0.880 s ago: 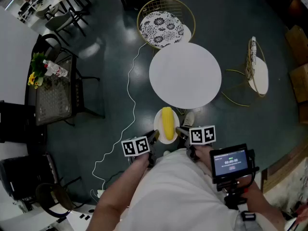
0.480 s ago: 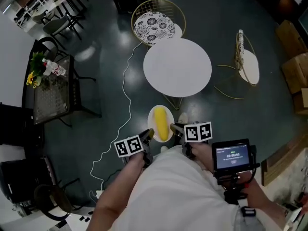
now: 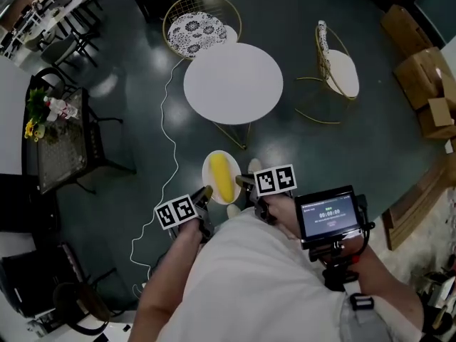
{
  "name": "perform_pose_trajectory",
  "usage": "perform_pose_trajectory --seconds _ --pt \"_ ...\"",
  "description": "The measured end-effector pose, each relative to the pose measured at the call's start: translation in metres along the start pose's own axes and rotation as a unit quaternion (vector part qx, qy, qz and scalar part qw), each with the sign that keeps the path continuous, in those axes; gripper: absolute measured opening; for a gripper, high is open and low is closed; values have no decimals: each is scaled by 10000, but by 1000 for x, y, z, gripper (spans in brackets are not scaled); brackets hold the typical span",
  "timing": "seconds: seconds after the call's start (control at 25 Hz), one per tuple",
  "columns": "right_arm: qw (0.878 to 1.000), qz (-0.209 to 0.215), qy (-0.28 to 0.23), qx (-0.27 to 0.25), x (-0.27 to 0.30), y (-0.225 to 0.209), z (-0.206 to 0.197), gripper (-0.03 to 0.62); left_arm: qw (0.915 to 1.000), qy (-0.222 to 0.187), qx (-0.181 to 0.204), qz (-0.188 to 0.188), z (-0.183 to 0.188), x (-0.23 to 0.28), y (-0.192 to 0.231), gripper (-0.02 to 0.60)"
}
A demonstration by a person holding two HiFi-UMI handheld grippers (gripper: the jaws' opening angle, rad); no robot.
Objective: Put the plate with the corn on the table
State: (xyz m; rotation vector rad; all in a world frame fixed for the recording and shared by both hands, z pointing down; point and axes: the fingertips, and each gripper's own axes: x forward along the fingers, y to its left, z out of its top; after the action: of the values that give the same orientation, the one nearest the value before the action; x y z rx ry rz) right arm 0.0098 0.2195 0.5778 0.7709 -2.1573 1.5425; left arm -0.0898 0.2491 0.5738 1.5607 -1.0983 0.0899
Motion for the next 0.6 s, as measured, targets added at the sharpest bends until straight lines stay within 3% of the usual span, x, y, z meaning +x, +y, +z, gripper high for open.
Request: perform_pose_trajectory --seconds 0.6 --pt "9998 63 -192 83 -8 -5 -9 46 9999 -21 110 -98 -12 2 -1 40"
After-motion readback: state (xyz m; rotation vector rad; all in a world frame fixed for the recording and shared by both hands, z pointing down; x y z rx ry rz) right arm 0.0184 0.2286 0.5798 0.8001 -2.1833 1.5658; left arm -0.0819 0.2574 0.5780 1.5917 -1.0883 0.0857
